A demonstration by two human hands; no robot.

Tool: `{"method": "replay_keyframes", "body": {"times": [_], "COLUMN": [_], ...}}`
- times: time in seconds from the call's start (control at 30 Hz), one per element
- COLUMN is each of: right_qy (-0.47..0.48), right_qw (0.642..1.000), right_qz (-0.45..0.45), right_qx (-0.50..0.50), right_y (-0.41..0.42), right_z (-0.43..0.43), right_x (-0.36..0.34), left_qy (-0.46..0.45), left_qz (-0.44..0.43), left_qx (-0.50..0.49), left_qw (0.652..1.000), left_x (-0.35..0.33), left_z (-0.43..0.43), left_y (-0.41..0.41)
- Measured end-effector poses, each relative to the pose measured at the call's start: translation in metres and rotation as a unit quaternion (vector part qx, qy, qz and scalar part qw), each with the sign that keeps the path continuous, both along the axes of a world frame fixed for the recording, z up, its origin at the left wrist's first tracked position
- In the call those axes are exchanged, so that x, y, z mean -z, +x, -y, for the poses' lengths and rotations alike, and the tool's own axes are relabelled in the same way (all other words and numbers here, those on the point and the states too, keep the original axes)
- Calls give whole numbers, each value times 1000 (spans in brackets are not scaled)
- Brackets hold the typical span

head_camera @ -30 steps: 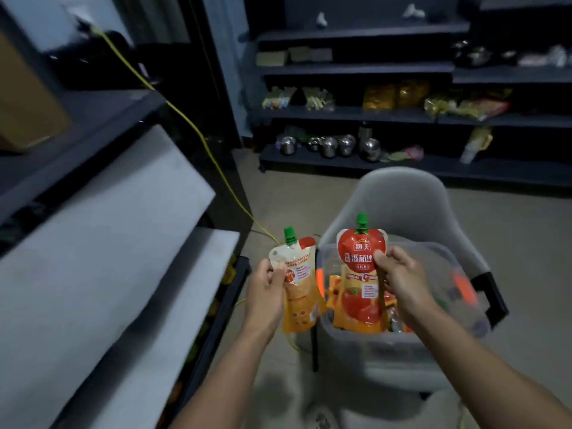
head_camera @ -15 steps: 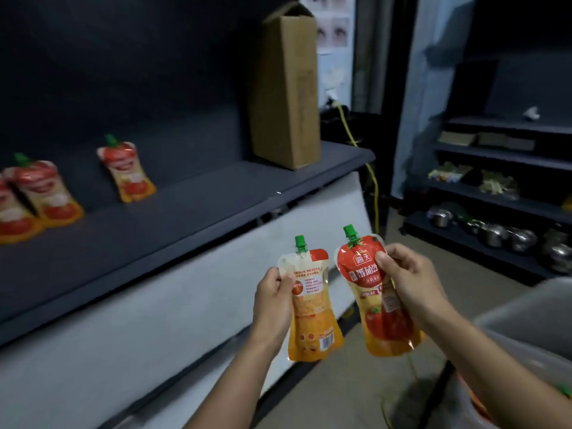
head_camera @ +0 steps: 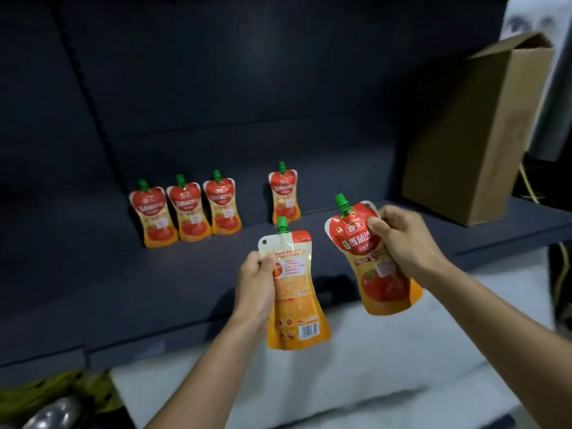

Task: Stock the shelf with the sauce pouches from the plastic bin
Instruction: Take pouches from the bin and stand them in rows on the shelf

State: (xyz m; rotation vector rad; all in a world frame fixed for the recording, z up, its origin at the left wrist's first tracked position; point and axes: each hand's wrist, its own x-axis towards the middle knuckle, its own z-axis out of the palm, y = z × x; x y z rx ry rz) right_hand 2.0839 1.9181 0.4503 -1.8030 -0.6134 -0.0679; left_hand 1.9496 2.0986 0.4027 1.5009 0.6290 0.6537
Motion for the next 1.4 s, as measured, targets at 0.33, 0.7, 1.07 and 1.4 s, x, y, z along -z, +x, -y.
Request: {"method": "replay_keyframes", "body": {"times": [0.33,0.7,1.07,1.4], "right_qy": [24,37,-10,-59], "right_qw": [997,992,994,994], "right_qz": [-14,-82,-58,-28], "right_qx": [-74,-87,-86,-91], "right_y": [78,143,172,167], "right_z": [-165,-287,-341,-345], "right_x": [-15,1,17,14], "left_qy": [-112,-227,-235,-265], "left_qz": [59,78,104,91], "left_qx": [-60,-120,-119,-99], "left_qw": [990,963,959,955], "left_x": [-13,-3,-8,-8], "left_z": [-146,-211,-224,-220], "left_y": [34,69,88,101]}}
